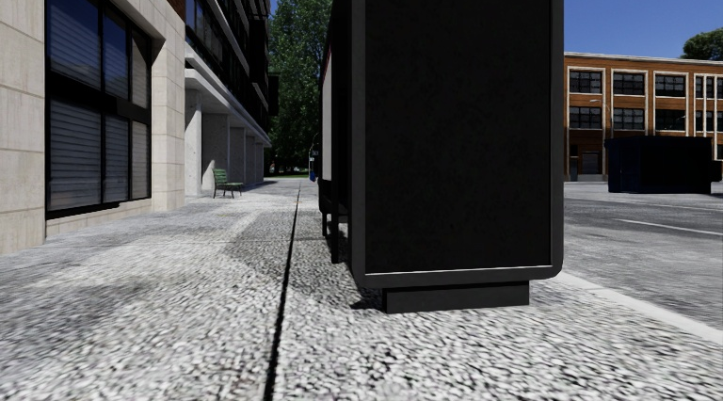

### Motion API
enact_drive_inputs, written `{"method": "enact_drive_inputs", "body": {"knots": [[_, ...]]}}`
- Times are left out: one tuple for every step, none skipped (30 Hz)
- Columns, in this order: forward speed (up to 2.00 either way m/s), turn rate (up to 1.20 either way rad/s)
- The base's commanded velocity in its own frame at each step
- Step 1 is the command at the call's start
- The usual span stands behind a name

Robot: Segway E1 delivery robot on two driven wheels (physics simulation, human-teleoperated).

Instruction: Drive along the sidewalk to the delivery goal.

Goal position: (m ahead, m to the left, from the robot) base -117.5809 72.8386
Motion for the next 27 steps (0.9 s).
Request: {"method": "enact_drive_inputs", "body": {"knots": [[0.00,0.00],[0.00,0.00],[0.00,0.00],[0.00,0.00],[0.00,0.00],[0.00,0.00],[0.00,0.00],[0.00,0.00],[0.00,0.00],[0.00,0.00],[0.00,0.00],[0.00,0.00],[0.00,0.00],[0.00,0.00],[0.00,0.00],[0.00,0.00],[0.00,0.00],[0.00,0.00],[0.00,0.00],[0.00,0.00],[0.00,0.00],[0.00,0.00],[0.00,0.00],[0.00,0.00],[0.00,0.00],[0.00,0.00],[0.00,0.00]]}}
